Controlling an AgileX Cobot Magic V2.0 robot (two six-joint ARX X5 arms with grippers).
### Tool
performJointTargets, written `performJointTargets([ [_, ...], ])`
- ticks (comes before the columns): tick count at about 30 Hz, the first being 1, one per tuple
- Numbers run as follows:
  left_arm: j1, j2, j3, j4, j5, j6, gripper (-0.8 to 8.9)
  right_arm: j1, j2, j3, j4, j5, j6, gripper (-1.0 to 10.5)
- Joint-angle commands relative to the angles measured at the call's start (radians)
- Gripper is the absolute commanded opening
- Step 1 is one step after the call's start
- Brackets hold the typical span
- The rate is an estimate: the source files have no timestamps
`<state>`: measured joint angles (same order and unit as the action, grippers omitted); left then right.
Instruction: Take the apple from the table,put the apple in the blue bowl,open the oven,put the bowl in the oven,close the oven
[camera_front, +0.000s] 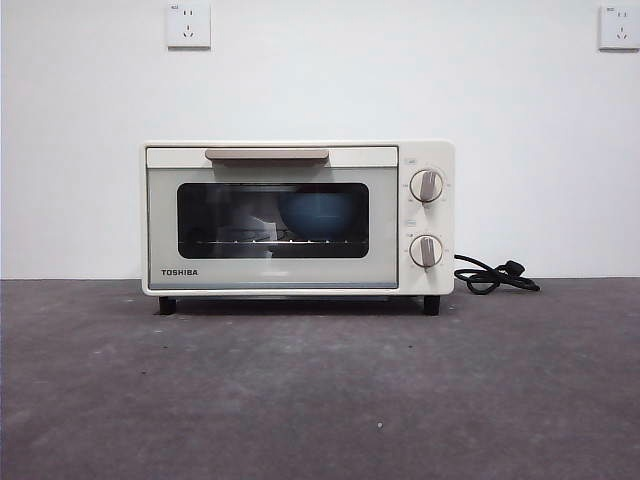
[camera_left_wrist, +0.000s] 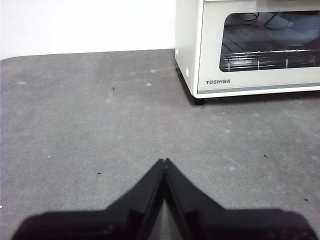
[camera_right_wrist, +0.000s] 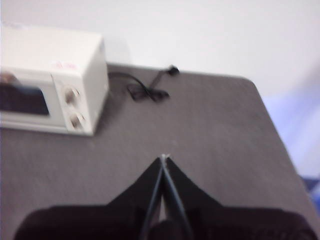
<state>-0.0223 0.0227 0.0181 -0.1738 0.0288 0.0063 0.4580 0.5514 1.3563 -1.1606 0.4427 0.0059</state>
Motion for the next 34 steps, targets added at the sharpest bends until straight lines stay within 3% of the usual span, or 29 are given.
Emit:
performJointTargets([
  [1,0.002,0.0,-0.011,0.008,-0.002,-0.006,-0.03,-0.108,-0.07,-0.237,0.32,-0.168,-0.089,0.0],
  [4,0.002,0.0,-0.011,0.008,-0.002,-0.006,-0.04,-0.225,-0.152,-0.487,0.639,-0.356,-0.137,0.0],
  [7,0.002,0.0,-0.011,0.008,-0.002,-0.006,-0.04,-0.325,-0.222,-0.699,0.842,-0.475,-0.138,0.0],
  [12,0.002,0.0,-0.011,0.008,-0.002,-0.006,-0.03,-0.438,-0.323,-0.985,1.009,-0.461,-0.103,0.0],
  [18,0.002,0.0,-0.011,0.008,-0.002,-0.006,-0.04,-0.511,-0.409,-1.206,1.058,-0.471,-0.102,0.0],
  [27,0.002,0.0,-0.011,0.008,-0.002,-0.006,-0.04,-0.513,-0.544,-1.344,1.149,-0.469,-0.083,0.0],
  [34,0.002,0.0,-0.011,0.008,-0.002,-0.006,-0.03,-0.518,-0.544,-1.342,1.141,-0.457,-0.071,0.0],
])
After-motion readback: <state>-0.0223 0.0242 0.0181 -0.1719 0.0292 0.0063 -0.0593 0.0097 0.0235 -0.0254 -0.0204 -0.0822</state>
